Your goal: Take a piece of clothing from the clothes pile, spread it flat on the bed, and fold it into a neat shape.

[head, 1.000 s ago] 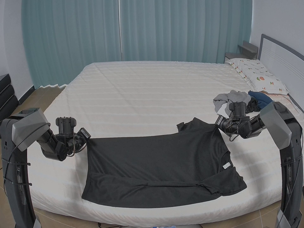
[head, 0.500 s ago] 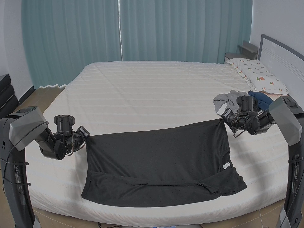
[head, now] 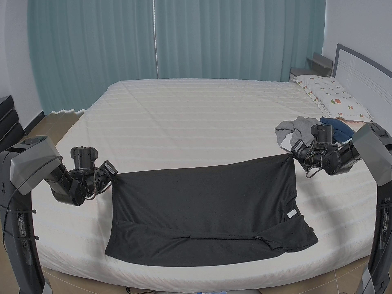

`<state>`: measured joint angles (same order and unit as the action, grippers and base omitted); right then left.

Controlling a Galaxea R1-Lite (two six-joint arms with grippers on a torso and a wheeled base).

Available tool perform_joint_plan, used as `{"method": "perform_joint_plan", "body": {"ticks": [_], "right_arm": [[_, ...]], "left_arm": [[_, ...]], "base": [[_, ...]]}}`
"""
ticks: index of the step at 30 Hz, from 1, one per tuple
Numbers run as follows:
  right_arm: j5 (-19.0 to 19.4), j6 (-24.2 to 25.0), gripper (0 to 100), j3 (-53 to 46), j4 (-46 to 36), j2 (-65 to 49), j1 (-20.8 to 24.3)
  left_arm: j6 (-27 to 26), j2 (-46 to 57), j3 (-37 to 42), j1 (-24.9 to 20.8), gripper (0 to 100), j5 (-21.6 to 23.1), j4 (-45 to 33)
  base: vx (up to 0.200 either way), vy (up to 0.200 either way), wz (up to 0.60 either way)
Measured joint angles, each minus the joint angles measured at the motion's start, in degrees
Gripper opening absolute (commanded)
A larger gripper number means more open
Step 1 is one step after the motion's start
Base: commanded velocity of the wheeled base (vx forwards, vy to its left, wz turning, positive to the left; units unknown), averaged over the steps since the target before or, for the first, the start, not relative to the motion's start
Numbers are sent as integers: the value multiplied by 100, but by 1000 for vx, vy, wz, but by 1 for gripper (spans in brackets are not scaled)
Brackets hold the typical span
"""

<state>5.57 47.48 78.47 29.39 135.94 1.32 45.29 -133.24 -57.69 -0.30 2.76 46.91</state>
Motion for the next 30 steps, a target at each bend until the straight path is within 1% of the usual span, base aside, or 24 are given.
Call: {"method": "perform_joint_plan", "body": {"ticks": [4, 9, 14, 19, 22, 23, 28, 30], "right_arm": [[252, -35, 0, -226, -9, -83, -50], [534, -145, 0, -571, -44, -280, -137], [650, -328, 0, -924, -41, -477, -213], [896, -453, 0, -1384, -55, -697, -299], [1039, -684, 0, -1808, -46, -862, -343], [1061, -778, 0, -1974, -44, -909, -355], [1115, -1204, 0, -2594, -17, -1063, -382], [1118, -1396, 0, -2793, -6, -1097, -385]], "left_arm": [[-82, 80, 48, 88, 0, 26, -13], [-514, 149, 278, 110, 0, 41, -9], [-814, 234, 516, 121, 0, 61, -5], [-1083, 380, 797, 124, 0, 184, -28], [-1368, 499, 1006, 127, 0, 285, -55], [-1557, 533, 1089, 127, 0, 301, -55], [-2359, 651, 1579, 124, 0, 334, -74], [-2550, 678, 1736, 123, 0, 338, -74]], "base": [[0, 0, 0], [0, 0, 0], [0, 0, 0], [0, 0, 0], [0, 0, 0], [0, 0, 0], [0, 0, 0], [0, 0, 0]]}}
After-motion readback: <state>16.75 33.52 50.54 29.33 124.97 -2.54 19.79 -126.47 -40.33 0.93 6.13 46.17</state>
